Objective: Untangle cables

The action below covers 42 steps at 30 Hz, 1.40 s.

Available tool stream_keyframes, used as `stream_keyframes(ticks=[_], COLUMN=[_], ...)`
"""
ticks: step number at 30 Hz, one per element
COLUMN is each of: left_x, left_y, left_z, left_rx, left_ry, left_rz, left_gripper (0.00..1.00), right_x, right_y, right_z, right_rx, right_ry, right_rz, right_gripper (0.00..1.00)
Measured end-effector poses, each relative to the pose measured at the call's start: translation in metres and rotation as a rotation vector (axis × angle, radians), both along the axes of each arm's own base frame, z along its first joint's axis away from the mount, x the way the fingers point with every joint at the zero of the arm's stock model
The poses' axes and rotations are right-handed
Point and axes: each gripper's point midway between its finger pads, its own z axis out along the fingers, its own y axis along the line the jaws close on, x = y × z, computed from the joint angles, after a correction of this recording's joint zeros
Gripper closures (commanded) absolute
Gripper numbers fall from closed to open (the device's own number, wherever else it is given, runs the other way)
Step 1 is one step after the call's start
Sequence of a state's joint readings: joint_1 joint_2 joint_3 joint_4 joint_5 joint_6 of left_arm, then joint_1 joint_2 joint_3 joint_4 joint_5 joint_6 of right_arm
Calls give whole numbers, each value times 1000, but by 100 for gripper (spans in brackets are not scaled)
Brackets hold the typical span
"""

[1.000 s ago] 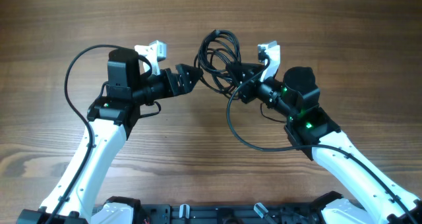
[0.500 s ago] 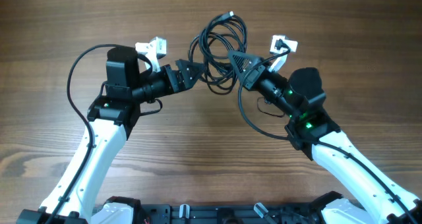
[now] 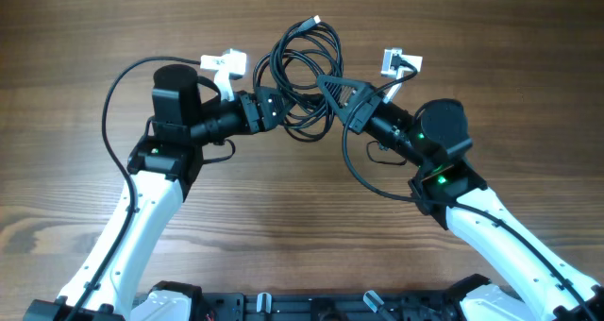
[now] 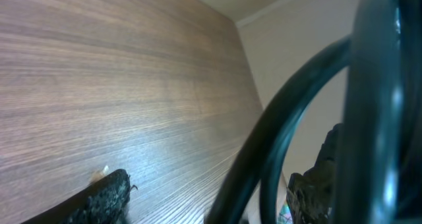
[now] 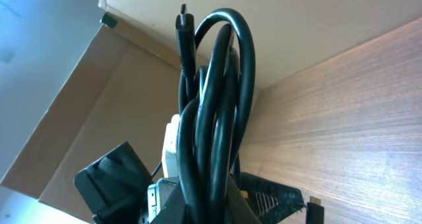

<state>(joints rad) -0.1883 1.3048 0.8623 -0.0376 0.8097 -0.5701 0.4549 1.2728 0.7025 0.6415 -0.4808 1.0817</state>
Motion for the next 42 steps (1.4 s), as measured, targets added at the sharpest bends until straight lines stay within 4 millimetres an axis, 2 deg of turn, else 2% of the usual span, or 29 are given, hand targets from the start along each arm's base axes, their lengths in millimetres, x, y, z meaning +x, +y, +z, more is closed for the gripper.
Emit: stream_keyframes(ticks=[2,3,4,10,15,16,17,18,19,21,22,29,34,39,42], left_x=[0,-1,-1,-1,1,2,3,3,4,4,4,7,8,9,10], left_y=[-4,-6,-9,-10,-8,-7,-7,-7,-6,-6,-6,-4,2,3,4], left_z=[4,5,8,10,7,7,7,7,7,6,6,5,-6,-7,-7], left_rx=[-4,-7,-10,-12,-1,3,7,11,15,25,27,49,122,157,172], left_ry=[-20,-29,-46,-53,-47,-49,-53,-58,-64,-78,-81,-98,-128,-170,-187], left_rz=[-10,-16,-27,-29,-8,-2,2,3,2,0,2,12,18,8,7], left_gripper=[67,93,96,96,96,96,96,96,96,96,96,96,96,96,96], right_x=[-1,-2,-3,-3,3,5,5,6,7,9,10,14,14,20,24], right_y=[0,1,2,2,-2,-4,-4,-5,-6,-9,-10,-16,-17,-36,-44], right_z=[1,0,0,-7,-28,-33,-35,-36,-38,-47,-51,-59,-62,-96,-101], right_rx=[3,2,1,-21,-64,-78,-87,-95,-106,-129,-142,-179,-252,-400,-431], right_ry=[0,0,1,16,95,110,109,107,106,134,143,149,81,146,151], right_rz=[5,14,21,21,-20,-34,-39,-44,-51,-74,-83,-122,-121,-218,-268], right_gripper=[96,96,96,93,76,71,60,41,29,11,6,1,0,0,0])
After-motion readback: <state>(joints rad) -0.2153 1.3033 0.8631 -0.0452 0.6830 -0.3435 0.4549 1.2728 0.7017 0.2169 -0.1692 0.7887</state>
